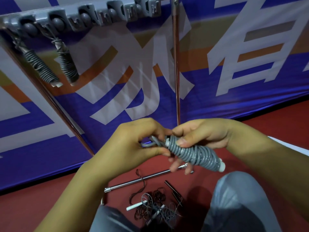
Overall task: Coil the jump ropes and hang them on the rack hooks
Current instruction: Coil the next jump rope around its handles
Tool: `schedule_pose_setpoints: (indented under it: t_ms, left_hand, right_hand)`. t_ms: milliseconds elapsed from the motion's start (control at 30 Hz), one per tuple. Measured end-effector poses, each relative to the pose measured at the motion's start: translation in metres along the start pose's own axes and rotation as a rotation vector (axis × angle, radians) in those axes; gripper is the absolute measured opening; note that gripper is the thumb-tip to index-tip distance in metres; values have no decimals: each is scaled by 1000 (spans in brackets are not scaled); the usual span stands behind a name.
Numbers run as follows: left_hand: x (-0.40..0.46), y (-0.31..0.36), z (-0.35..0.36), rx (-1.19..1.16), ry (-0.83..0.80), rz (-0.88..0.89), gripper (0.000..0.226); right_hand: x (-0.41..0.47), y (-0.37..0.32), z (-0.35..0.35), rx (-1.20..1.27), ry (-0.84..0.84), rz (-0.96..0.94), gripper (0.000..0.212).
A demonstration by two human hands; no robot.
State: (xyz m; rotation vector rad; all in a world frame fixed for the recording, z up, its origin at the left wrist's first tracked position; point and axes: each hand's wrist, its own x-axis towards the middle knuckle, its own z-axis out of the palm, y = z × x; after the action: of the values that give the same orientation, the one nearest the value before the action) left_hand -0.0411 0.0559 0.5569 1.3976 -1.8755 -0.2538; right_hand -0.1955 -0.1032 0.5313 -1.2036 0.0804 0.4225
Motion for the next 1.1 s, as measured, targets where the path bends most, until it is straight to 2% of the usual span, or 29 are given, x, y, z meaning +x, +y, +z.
schedule_pose_setpoints:
  t_ms: [100,300,400,500,600,700,800,900,1000,1100]
  left_hand:
    - [-3,0,-3,-135,9,-105,34]
    - [-6,-4,0,-273,4,-174,36]
    - [-10,-7,4,-399,86,-206,34]
    - [-12,-7,8,-507,179,-223,31]
    - [-14,-5,8,-589,214,-248,41]
    - [-14,-3,5,-567,172,-226,54]
    - [-11,-2,2,-460,115,-203,47]
    - [-11,-2,4,-460,116,-257,39]
    - [-12,1,10,-484,182,-348,31]
    - [-11,5,14,-488,288,-393,30]
  right_hand:
    - [-3,-6,13,-98,174,22,31]
    - [-9,-9,37,-438,427,-14,23]
    - [-12,-13,49,-649,577,-62,19]
    - [-13,-13,60,-722,679,-115,19]
    - [-12,-12,68,-833,756,-150,22]
    - [-14,-12,74,-958,807,-156,23]
    - [-13,-11,78,-1055,828,-136,24]
    - [-12,-8,79,-1156,831,-142,28]
    - [-11,-6,81,-1180,848,-162,31]
    - [-8,2,80,-1159,916,-248,22]
